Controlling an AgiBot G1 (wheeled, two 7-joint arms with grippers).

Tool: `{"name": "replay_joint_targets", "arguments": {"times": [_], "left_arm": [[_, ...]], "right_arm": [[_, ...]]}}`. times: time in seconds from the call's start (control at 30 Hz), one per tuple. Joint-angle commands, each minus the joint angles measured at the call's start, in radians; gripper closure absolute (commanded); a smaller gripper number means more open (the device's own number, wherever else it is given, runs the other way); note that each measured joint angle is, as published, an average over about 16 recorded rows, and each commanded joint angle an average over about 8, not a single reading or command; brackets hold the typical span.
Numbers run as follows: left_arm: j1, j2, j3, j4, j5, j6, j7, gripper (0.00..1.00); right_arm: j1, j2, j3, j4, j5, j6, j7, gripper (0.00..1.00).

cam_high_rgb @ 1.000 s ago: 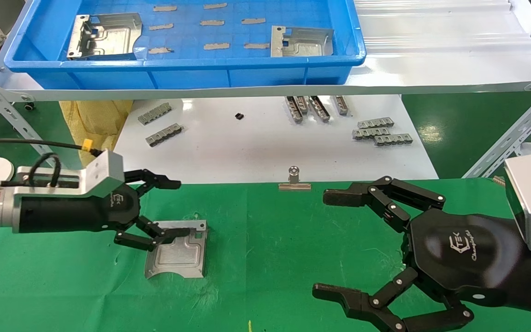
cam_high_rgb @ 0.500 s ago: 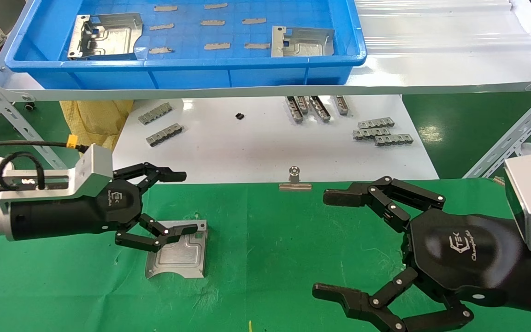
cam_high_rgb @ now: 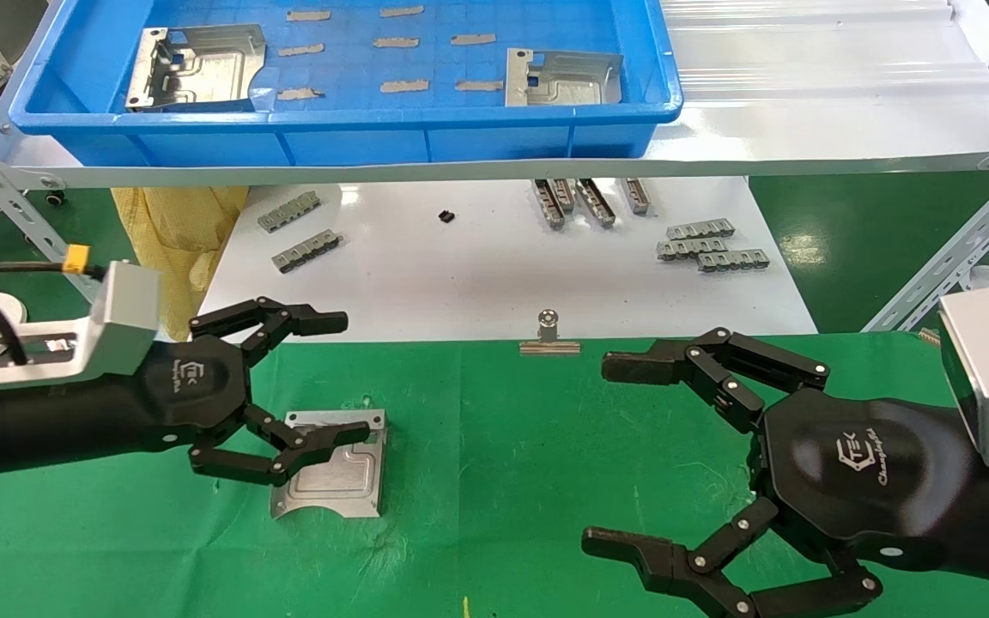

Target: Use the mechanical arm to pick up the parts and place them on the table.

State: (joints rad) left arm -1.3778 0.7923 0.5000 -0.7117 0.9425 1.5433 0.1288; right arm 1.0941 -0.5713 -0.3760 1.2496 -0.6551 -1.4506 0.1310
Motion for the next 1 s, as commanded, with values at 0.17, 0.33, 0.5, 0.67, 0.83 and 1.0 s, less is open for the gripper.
{"name": "replay_joint_targets", "arguments": {"times": [0.17, 0.33, 0.5, 0.67, 0.83, 1.0], "left_arm": [[0.068, -0.041, -0.049, -0.128, -0.047, -0.011, -0.071, 0.0], [0.124, -0.074, -0.09, -0.235, -0.087, -0.02, -0.13, 0.0], [0.181, -0.108, -0.131, -0.341, -0.126, -0.028, -0.188, 0.0], [0.237, -0.142, -0.172, -0.448, -0.166, -0.037, -0.247, 0.0], [0.288, -0.172, -0.209, -0.544, -0.201, -0.045, -0.301, 0.0], [0.322, -0.192, -0.234, -0.608, -0.226, -0.05, -0.329, 0.0]], "right_arm": [[0.0, 0.0, 0.0, 0.0, 0.0, 0.0, 0.0, 0.0], [0.0, 0.0, 0.0, 0.0, 0.0, 0.0, 0.0, 0.0], [0.0, 0.0, 0.0, 0.0, 0.0, 0.0, 0.0, 0.0], [0.0, 0.0, 0.0, 0.0, 0.0, 0.0, 0.0, 0.0], [0.0, 0.0, 0.0, 0.0, 0.0, 0.0, 0.0, 0.0], [0.0, 0.0, 0.0, 0.0, 0.0, 0.0, 0.0, 0.0]]}}
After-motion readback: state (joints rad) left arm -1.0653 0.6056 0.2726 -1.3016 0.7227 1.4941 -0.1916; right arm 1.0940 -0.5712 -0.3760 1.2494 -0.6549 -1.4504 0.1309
